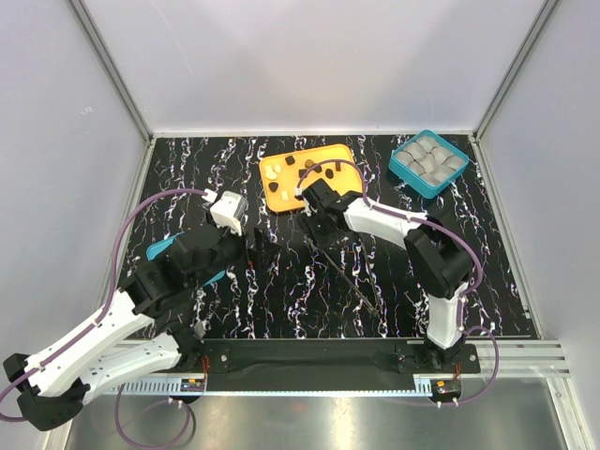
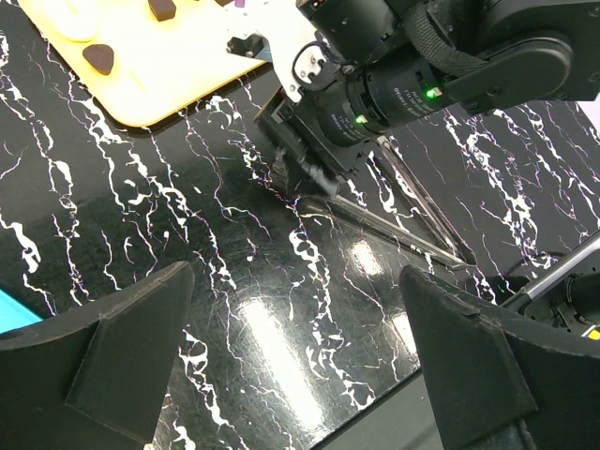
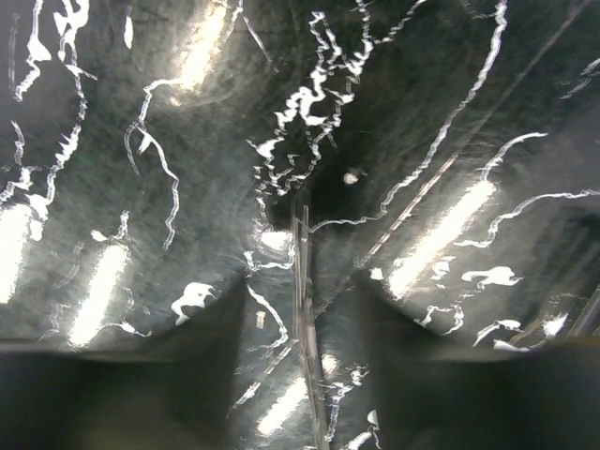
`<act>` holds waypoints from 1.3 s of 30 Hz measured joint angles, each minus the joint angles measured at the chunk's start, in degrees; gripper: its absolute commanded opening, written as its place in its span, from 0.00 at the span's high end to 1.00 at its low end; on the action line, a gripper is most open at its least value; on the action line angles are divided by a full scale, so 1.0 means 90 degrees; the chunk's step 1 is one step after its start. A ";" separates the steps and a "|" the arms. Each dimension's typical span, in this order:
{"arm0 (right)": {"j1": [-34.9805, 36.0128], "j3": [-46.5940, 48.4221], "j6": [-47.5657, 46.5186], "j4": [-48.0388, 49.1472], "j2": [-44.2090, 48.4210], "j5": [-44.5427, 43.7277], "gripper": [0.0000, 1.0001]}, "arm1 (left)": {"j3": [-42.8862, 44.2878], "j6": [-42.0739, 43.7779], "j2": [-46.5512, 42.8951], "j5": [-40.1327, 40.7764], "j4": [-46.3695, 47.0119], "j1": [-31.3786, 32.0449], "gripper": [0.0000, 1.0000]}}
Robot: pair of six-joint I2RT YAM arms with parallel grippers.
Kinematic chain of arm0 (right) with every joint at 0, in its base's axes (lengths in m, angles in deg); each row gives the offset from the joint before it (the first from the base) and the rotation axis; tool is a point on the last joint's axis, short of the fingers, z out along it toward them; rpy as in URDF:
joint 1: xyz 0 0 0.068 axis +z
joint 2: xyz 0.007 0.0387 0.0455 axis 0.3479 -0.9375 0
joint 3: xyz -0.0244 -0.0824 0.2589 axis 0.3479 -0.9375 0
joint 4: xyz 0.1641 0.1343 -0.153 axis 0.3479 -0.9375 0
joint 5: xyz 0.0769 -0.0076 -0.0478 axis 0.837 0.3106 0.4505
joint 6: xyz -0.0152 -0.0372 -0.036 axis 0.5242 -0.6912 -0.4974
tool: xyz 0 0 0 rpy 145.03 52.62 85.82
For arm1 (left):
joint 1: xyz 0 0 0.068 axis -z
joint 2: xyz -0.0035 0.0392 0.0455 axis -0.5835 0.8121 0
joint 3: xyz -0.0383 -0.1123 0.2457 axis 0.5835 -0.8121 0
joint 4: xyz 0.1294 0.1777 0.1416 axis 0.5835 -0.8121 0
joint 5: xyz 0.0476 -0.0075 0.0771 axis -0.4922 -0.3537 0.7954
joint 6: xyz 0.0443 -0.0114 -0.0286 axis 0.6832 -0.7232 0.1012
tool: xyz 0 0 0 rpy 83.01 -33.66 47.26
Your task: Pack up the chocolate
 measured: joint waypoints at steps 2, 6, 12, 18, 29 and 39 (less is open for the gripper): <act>0.0000 -0.0019 0.0024 -0.0012 0.0083 -0.0075 0.19 | 0.0000 -0.0002 0.0002 0.0002 0.0000 0.0000 0.01; 0.0000 -0.0323 0.0155 -0.0017 0.0741 -0.0197 0.00 | 0.0000 -0.0002 0.0005 0.0000 0.0000 0.0000 0.01; 0.0002 -0.1326 0.0461 -0.0058 0.2188 -0.0423 0.00 | 0.0000 -0.0005 0.0005 -0.0007 0.0002 0.0000 0.01; 0.0005 -0.2103 0.0680 -0.0253 0.2727 -0.0690 0.00 | -0.0002 -0.0005 0.0005 -0.0036 0.0010 0.0000 0.01; 0.0005 -0.2664 0.0991 -0.0342 0.2766 -0.0889 0.00 | -0.0002 -0.0005 0.0012 -0.0046 0.0039 0.0000 0.01; 0.0005 -0.2754 0.1132 -0.0306 0.2693 -0.0937 0.00 | -0.0002 -0.0005 0.0012 -0.0053 0.0044 0.0000 0.01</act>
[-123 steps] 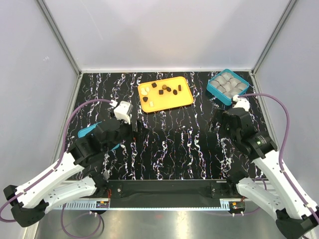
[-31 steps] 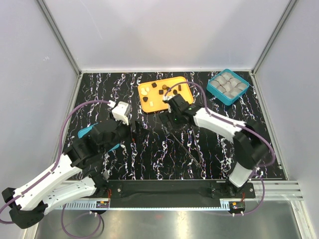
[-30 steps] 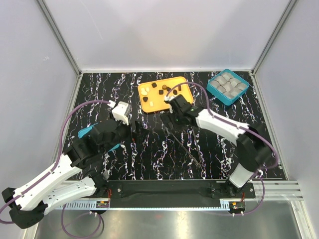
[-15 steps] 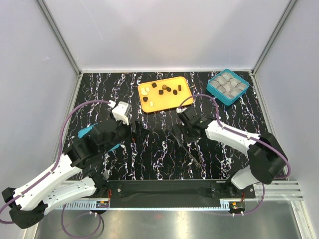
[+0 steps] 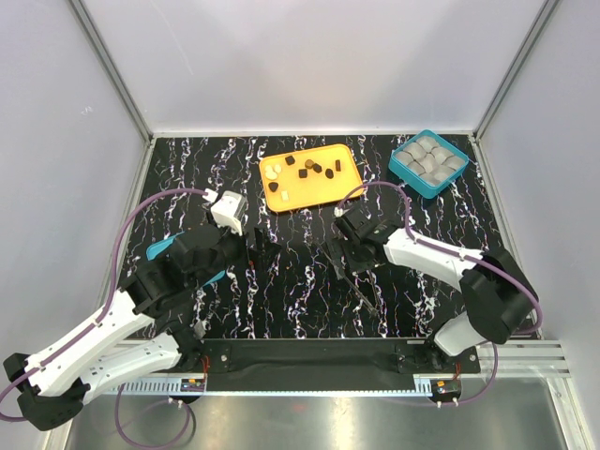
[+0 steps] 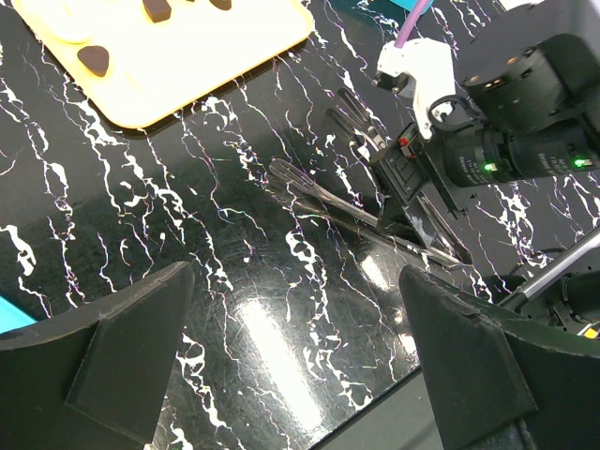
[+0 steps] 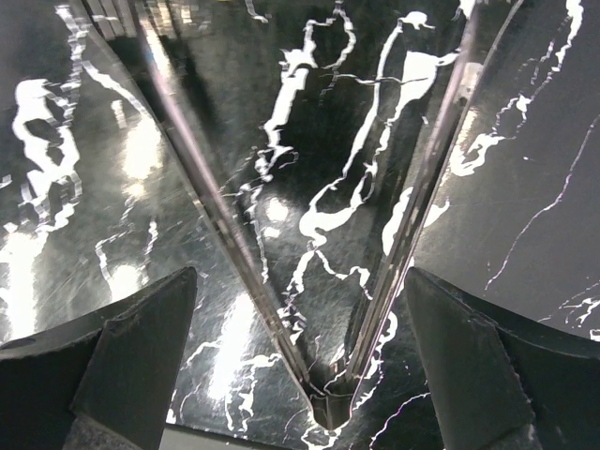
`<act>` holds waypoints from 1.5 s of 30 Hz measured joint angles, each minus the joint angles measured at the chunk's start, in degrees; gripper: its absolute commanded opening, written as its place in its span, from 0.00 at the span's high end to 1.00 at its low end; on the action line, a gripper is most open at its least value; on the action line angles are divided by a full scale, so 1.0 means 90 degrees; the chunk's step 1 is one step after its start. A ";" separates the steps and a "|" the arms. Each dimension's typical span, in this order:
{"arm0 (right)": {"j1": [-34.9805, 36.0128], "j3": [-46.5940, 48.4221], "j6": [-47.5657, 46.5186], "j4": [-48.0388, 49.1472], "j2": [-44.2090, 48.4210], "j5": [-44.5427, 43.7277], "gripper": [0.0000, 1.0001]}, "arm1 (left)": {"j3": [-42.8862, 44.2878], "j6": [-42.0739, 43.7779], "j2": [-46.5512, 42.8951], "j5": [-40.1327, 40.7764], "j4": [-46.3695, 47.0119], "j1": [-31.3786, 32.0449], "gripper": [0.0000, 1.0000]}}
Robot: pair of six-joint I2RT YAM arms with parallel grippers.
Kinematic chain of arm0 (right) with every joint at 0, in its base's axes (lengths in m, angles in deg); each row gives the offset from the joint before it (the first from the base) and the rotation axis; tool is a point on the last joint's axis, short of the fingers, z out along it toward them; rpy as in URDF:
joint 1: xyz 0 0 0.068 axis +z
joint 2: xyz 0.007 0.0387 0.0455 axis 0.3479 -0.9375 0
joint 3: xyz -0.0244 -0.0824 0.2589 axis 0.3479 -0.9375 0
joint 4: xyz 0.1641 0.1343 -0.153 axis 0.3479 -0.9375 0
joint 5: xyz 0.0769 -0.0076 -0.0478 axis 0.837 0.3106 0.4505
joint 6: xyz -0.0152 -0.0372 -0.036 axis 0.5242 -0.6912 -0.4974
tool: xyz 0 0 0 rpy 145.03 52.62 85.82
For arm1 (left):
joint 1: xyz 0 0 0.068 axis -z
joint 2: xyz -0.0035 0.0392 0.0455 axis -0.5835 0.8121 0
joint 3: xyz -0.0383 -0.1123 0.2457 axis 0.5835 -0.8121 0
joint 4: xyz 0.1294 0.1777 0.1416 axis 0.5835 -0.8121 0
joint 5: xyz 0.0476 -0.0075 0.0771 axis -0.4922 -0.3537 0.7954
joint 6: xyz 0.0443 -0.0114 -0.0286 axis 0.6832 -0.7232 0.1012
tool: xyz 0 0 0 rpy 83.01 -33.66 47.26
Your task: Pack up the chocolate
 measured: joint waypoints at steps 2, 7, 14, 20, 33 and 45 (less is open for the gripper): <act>0.0000 0.0000 0.0041 0.0000 -0.0090 -0.0073 0.00 | 0.0000 0.0002 -0.0002 0.0000 0.0000 0.0000 0.01; -0.0024 0.0000 0.0109 -0.0002 -0.0211 -0.0170 0.00 | 0.0000 0.0002 -0.0002 0.0000 0.0000 0.0000 0.01; -0.0080 0.0000 0.0126 0.0005 -0.0396 -0.0168 0.00 | -0.0053 0.0005 -0.0080 -0.0005 0.0005 0.0000 0.01; -0.0087 -0.0015 0.0126 0.0075 -0.0593 0.0087 0.02 | -0.0085 0.0002 -0.0153 -0.0007 0.0005 0.0000 0.01; 0.0090 -0.0175 0.0379 0.0699 -0.0680 0.0325 0.06 | -0.0085 0.0002 -0.0170 -0.0024 0.0007 0.0005 0.01; 0.0874 -0.0197 0.0738 0.0736 -0.0697 -0.0138 0.00 | -0.0085 0.0002 -0.0170 -0.0046 0.0010 0.0012 0.01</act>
